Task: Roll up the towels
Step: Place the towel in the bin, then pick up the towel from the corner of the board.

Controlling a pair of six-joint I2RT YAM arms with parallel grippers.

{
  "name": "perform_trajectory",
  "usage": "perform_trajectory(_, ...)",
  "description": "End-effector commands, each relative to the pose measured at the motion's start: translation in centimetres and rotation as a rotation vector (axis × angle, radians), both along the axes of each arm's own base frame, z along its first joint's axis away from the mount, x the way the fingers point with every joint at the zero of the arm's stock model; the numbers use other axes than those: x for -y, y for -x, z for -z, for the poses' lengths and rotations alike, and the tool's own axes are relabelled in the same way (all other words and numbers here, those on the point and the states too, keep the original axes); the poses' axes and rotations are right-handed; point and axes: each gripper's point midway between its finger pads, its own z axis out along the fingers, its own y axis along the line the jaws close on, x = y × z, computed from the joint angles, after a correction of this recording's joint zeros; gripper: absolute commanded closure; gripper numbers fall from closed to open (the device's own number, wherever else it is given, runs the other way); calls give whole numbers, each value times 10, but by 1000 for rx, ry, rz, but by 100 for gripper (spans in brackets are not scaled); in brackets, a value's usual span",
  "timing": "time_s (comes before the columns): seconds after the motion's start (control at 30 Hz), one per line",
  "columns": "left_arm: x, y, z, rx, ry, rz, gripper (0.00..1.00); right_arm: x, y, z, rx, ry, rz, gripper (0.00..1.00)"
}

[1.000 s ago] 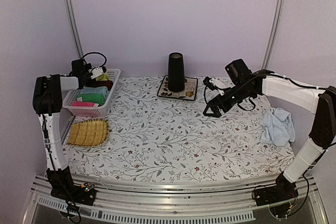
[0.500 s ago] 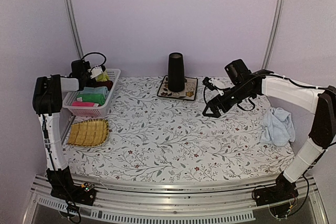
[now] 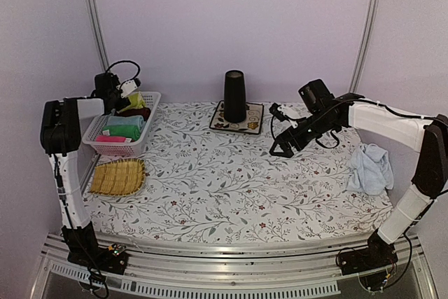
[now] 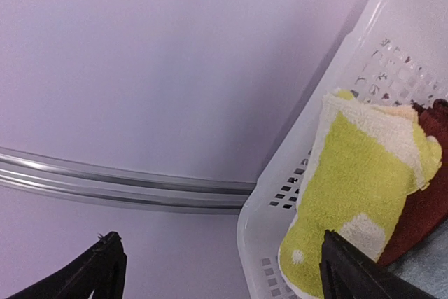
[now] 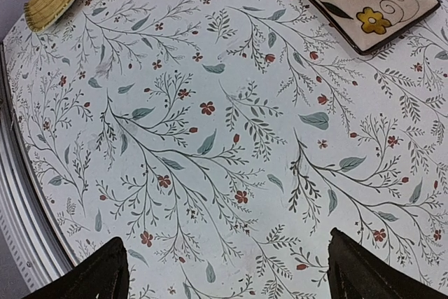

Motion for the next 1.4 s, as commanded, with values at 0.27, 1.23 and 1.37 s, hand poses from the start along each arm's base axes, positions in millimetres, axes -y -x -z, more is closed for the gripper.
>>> perform_trajectory(0.27, 44, 22, -60, -25, 440, -192, 3, 23, -40, -18, 19, -52, 268, 1)
perform_trajectory(1.23, 205, 255, -15, -426, 1026, -304, 3, 254, -14, 19, -121, 104, 1247, 1)
perform_trajectory(1.37, 221, 264, -8, -456, 1040, -274, 3, 263, 8, 44, -181, 129, 1330, 1)
